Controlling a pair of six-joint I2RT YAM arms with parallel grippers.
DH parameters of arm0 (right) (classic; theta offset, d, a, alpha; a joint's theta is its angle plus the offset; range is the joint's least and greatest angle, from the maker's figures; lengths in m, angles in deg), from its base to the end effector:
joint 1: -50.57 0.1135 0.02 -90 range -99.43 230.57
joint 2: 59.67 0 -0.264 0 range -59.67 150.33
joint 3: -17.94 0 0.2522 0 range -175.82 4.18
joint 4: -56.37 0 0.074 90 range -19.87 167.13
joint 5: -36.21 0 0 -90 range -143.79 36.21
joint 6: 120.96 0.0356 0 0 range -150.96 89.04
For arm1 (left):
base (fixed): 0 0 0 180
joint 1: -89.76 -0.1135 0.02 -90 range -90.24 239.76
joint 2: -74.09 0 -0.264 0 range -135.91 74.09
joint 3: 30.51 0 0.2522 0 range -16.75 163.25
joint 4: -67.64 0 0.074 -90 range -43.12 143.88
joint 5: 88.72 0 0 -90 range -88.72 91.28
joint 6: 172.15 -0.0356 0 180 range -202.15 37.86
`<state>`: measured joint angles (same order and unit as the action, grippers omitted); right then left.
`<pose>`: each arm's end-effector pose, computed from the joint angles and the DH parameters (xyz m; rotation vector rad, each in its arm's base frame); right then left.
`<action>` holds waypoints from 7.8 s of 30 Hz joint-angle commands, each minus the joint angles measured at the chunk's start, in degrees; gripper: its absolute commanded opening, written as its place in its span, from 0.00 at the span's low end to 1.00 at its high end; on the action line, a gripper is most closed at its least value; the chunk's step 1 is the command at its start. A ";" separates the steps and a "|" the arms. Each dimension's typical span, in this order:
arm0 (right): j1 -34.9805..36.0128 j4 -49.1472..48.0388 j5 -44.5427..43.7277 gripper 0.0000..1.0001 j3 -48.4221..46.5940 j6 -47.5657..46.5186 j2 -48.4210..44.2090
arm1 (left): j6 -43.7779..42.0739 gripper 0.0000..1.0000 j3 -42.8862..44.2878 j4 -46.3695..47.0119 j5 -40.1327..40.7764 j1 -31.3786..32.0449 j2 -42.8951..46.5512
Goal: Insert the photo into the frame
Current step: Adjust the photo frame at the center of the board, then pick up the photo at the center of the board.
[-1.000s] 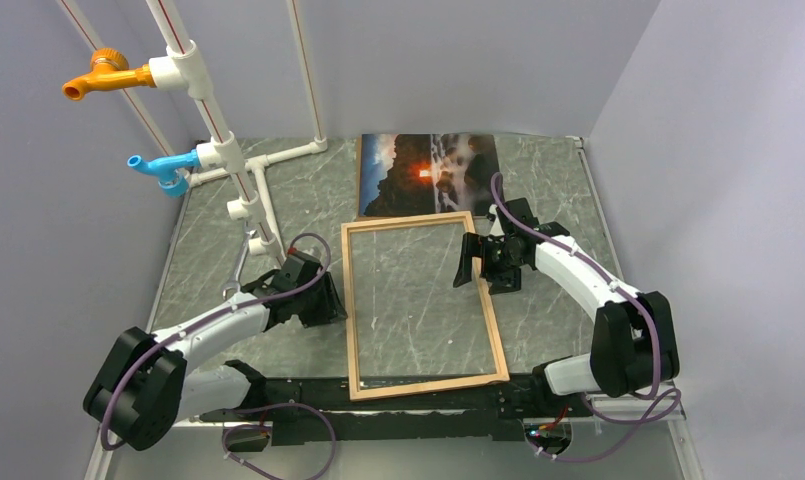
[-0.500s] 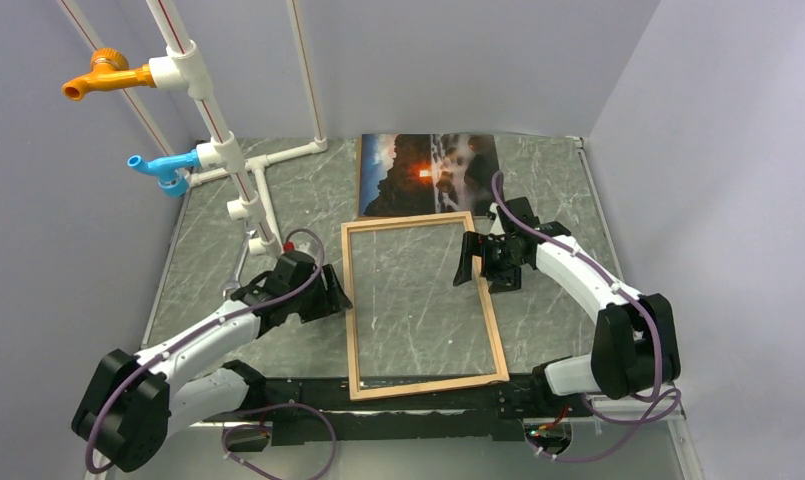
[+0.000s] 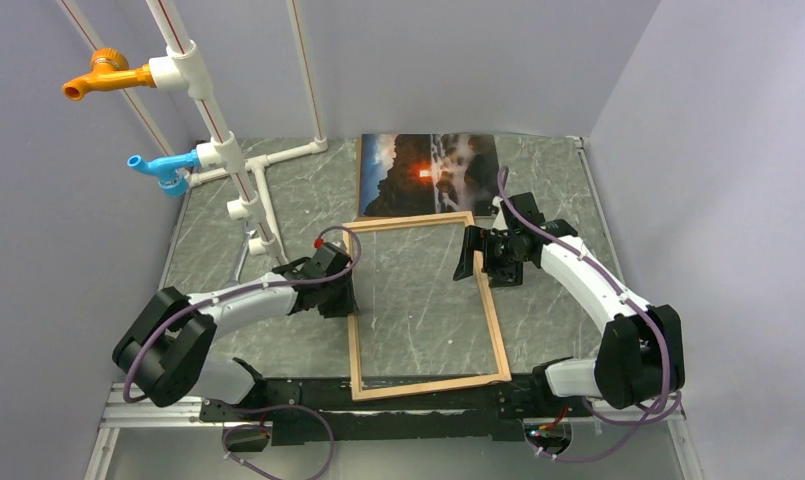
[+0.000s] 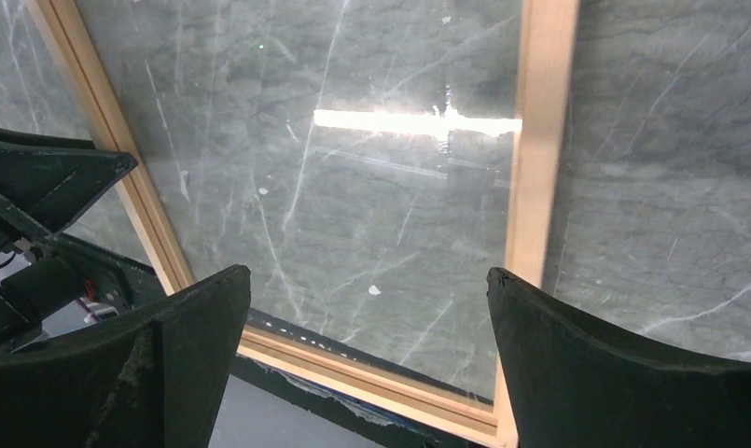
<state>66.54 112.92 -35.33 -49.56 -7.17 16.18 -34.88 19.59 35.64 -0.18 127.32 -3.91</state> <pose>0.2379 0.0798 0.2353 0.0889 2.7708 0.6331 0.1920 -0.1488 0.1589 -0.2212 2.7146 -0.5196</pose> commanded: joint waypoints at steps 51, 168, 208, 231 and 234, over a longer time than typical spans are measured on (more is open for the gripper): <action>-0.63 0.01 1.85 1.00 -5.01 -0.79 -0.24 | -11.40 0.00 3.92 -6.60 -0.47 -2.00 1.97; -21.15 -12.66 16.59 0.74 -43.78 6.43 50.26 | -16.86 0.66 75.44 -12.07 -22.06 -16.20 -59.46; -24.93 -50.34 31.87 0.16 -23.55 26.32 43.43 | -18.82 0.66 74.55 -12.40 -21.55 -16.29 -57.80; -17.19 -41.47 12.36 0.00 10.59 38.98 -13.79 | -14.77 0.85 42.20 -13.22 -8.48 0.65 -8.50; -12.14 -36.89 8.98 0.00 13.90 39.87 -20.79 | -11.07 0.85 36.87 -13.70 -4.49 3.30 -2.68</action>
<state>49.27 69.35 -20.43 -39.13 30.29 2.52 -51.12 62.19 23.82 -12.02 128.48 -11.75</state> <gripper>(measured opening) 0.007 0.847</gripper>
